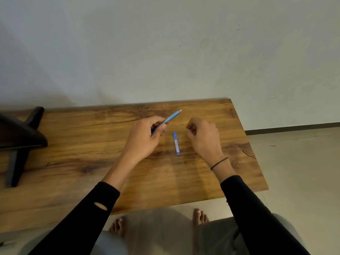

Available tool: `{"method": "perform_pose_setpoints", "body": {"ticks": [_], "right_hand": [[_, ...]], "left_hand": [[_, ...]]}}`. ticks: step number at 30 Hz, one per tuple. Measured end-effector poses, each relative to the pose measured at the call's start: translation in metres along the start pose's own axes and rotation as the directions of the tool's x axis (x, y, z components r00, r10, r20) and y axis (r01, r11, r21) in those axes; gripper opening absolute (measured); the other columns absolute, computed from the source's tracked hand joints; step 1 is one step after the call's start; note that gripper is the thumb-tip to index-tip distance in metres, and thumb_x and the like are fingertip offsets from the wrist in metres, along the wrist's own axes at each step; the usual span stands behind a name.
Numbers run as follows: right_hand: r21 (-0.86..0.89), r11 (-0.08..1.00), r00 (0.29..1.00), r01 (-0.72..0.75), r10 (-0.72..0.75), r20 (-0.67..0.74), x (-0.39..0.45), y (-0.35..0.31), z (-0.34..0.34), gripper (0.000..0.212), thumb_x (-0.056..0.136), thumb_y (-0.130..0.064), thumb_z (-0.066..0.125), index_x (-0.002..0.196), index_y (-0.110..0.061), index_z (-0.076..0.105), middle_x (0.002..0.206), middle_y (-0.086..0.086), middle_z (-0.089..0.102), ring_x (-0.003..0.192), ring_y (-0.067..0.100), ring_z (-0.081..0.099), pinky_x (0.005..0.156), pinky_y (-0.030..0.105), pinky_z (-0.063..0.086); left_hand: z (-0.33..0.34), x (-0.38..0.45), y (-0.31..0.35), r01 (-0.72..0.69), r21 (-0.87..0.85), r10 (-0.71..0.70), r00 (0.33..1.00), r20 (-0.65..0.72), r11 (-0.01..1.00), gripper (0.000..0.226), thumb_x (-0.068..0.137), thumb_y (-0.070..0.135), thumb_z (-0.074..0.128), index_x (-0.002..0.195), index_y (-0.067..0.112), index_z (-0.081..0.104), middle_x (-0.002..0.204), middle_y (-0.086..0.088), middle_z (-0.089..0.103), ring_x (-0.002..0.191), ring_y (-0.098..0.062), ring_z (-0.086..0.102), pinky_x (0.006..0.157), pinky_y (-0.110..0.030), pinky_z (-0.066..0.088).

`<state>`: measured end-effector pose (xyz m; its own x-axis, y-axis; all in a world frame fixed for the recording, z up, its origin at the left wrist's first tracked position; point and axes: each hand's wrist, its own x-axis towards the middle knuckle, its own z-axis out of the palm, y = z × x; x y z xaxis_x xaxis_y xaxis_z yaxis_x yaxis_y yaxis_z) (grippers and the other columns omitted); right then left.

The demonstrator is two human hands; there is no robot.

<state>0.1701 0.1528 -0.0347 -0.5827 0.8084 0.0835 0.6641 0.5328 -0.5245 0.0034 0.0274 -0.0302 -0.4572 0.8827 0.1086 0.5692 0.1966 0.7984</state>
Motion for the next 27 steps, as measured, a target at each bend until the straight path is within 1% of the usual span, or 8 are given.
{"method": "perform_pose_setpoints", "body": {"ticks": [5,9,11,13,15,19,23,27], "right_hand": [[-0.064,0.996,0.998,-0.055,0.056,0.019,0.001,0.004,0.012,0.003,0.095,-0.017,0.077,0.097,-0.017,0.074,0.105,0.002,0.065,0.092,0.028,0.066,0.073,0.039,0.05],[-0.067,0.995,0.994,-0.077,0.082,0.076,0.004,0.009,0.009,0.023,0.093,-0.02,0.081,0.114,-0.016,0.072,0.111,0.002,0.071,0.1,0.025,0.069,0.084,0.043,0.058],[-0.028,0.995,0.992,-0.097,0.099,0.075,0.009,0.012,0.003,0.03,0.094,-0.021,0.081,0.121,-0.017,0.07,0.103,-0.002,0.072,0.094,0.019,0.069,0.081,0.039,0.058],[0.1,0.988,0.993,-0.117,0.115,0.018,0.014,0.014,-0.007,0.021,0.096,-0.018,0.077,0.117,-0.02,0.072,0.093,-0.006,0.072,0.084,0.013,0.068,0.074,0.035,0.058],[0.303,0.944,0.989,-0.135,0.145,-0.012,0.017,0.013,-0.016,0.015,0.098,-0.014,0.074,0.112,-0.02,0.073,0.092,-0.003,0.075,0.083,0.016,0.073,0.073,0.036,0.062],[0.616,0.776,0.991,-0.134,0.119,0.066,0.015,0.003,-0.019,0.013,0.101,-0.003,0.07,0.11,-0.01,0.075,0.094,0.012,0.08,0.082,0.019,0.078,0.068,0.033,0.066],[0.713,0.689,0.991,-0.13,0.077,0.107,0.012,-0.002,-0.018,0.01,0.102,0.0,0.068,0.102,-0.007,0.075,0.089,0.014,0.079,0.078,0.019,0.078,0.069,0.029,0.064],[0.733,0.665,0.989,-0.144,0.068,0.132,0.012,-0.003,-0.018,0.004,0.1,-0.003,0.071,0.1,-0.005,0.074,0.085,0.011,0.079,0.074,0.019,0.078,0.068,0.027,0.064]], "left_hand": [[0.005,0.002,0.002,-0.01,0.027,0.009,0.999,0.035,1.0,0.017,0.107,0.022,0.065,0.117,0.022,0.078,0.096,0.011,0.079,0.091,-0.006,0.076,0.09,-0.044,0.065],[0.003,0.002,-0.004,-0.008,0.06,0.004,0.998,0.063,0.998,0.017,0.106,0.025,0.065,0.116,0.023,0.078,0.096,0.008,0.078,0.09,-0.014,0.075,0.088,-0.05,0.064],[0.002,0.002,-0.006,0.008,0.071,-0.013,0.998,0.067,0.997,0.019,0.106,0.026,0.065,0.12,0.024,0.077,0.097,0.008,0.078,0.091,-0.014,0.075,0.088,-0.05,0.065],[0.001,0.002,-0.007,0.018,0.075,-0.023,0.997,0.07,0.997,0.022,0.105,0.026,0.066,0.125,0.025,0.076,0.098,0.011,0.078,0.093,-0.011,0.074,0.09,-0.048,0.065],[0.001,0.002,-0.005,0.01,0.078,-0.016,0.997,0.073,0.997,0.023,0.105,0.026,0.067,0.126,0.025,0.076,0.096,0.013,0.076,0.093,-0.009,0.072,0.091,-0.046,0.064],[0.002,0.003,-0.002,-0.012,0.101,0.004,0.997,0.078,0.995,0.022,0.105,0.024,0.069,0.124,0.024,0.079,0.093,0.012,0.075,0.091,-0.01,0.07,0.088,-0.048,0.062],[0.003,0.002,0.0,-0.013,0.102,0.005,0.997,0.081,0.995,0.02,0.105,0.023,0.069,0.122,0.022,0.079,0.092,0.011,0.076,0.09,-0.012,0.071,0.088,-0.049,0.062],[0.002,0.002,0.0,-0.007,0.121,-0.001,0.998,0.07,0.993,0.02,0.105,0.024,0.069,0.123,0.025,0.079,0.092,0.012,0.077,0.09,-0.012,0.072,0.087,-0.048,0.062]]}}
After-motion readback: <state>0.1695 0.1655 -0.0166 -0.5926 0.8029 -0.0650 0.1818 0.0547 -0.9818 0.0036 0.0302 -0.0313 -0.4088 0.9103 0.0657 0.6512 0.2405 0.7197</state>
